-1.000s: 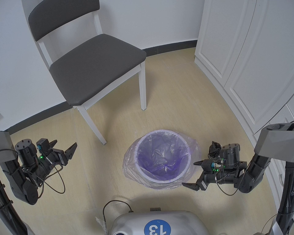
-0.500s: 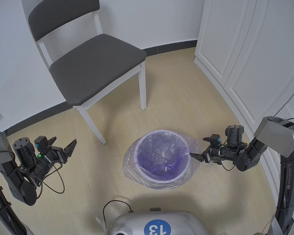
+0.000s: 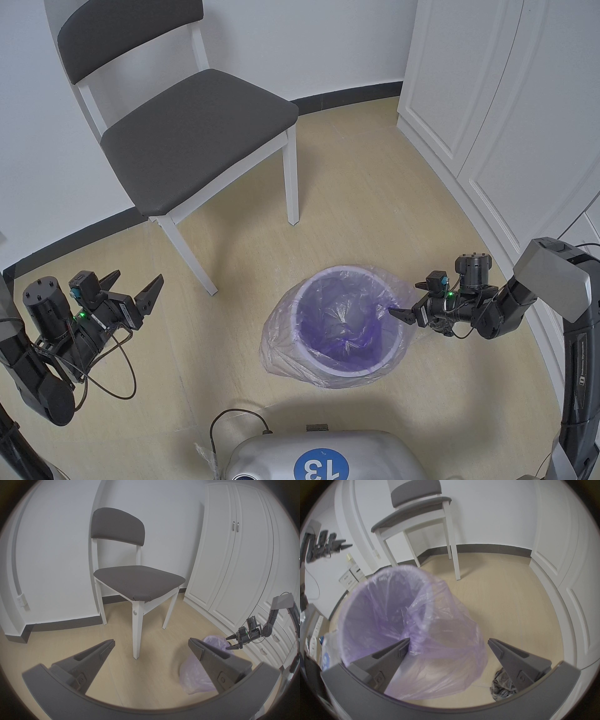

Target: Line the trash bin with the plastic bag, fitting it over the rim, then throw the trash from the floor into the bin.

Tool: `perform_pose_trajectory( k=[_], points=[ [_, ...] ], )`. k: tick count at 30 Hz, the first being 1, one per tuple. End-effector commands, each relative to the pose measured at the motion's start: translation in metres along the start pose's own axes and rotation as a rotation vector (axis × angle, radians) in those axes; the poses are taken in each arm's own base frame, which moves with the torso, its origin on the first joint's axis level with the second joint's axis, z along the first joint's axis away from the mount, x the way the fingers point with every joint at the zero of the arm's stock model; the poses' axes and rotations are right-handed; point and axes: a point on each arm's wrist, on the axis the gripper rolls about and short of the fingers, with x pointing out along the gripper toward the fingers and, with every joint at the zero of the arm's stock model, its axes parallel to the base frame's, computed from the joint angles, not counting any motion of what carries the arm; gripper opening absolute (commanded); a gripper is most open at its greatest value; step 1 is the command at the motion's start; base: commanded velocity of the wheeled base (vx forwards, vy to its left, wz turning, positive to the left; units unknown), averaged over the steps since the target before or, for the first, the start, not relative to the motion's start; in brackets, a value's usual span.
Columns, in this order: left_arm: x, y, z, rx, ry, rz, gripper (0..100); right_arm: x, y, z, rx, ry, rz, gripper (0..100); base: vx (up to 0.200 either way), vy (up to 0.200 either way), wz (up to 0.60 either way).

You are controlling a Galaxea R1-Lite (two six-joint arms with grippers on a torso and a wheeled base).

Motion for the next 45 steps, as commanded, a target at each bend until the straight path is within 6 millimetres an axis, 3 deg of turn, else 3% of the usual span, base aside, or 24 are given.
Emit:
perform_pose_trajectory(
  k=[1, 7, 11, 13, 19, 22, 23, 26, 35, 38, 39, 45],
  points=[
    [-0.003, 0.0, 0.001, -0.027, -0.014, 0.002, 100, -0.018, 0.012, 0.032, 0.005, -0.059, 0.021, 100, 0.0, 0.0, 0.0],
    [-0.006, -0.001, 0.0, -0.028, -0.005, 0.003, 100, -0.024, 0.008, 0.042, -0.008, -0.081, 0.009, 100, 0.0, 0.0, 0.0],
    [-0.011, -0.003, 0.002, -0.029, -0.012, -0.004, 100, -0.027, -0.01, 0.042, -0.009, -0.047, -0.021, 100, 0.0, 0.0, 0.0],
    [-0.015, -0.004, 0.001, -0.03, -0.004, -0.005, 100, -0.029, -0.031, 0.039, -0.036, 0.007, -0.045, 100, 0.0, 0.0, 0.0],
    [-0.019, -0.006, 0.001, -0.034, 0.004, -0.009, 100, -0.007, -0.047, 0.029, -0.078, 0.073, -0.031, 100, 0.0, 0.0, 0.0],
    [-0.019, -0.007, 0.001, -0.033, 0.003, -0.016, 100, 0.006, -0.047, 0.025, -0.091, 0.096, -0.011, 100, 0.0, 0.0, 0.0],
    [-0.02, -0.01, 0.003, -0.031, -0.005, -0.028, 100, 0.023, -0.047, 0.02, -0.117, 0.125, 0.009, 100, 0.0, 0.0, 0.0],
    [-0.022, -0.012, 0.006, -0.029, -0.018, -0.035, 100, 0.04, -0.048, 0.018, -0.133, 0.149, 0.031, 100, 0.0, 0.0, 0.0],
    [-0.022, -0.026, 0.005, -0.026, -0.018, -0.074, 100, 0.091, -0.03, 0.017, -0.154, 0.174, 0.102, 100, 0.0, 0.0, 0.0],
    [-0.022, -0.029, 0.003, -0.026, -0.004, -0.086, 100, 0.1, -0.027, 0.019, -0.154, 0.19, 0.12, 100, 0.0, 0.0, 0.0],
    [-0.023, -0.032, 0.0, -0.027, 0.008, -0.093, 100, 0.107, -0.02, 0.006, -0.135, 0.24, 0.15, 100, 0.0, 0.0, 0.0],
    [-0.019, -0.039, -0.011, -0.015, 0.057, -0.074, 100, 0.115, -0.012, -0.003, -0.139, 0.247, 0.164, 100, 0.0, 0.0, 0.0]
  ],
)
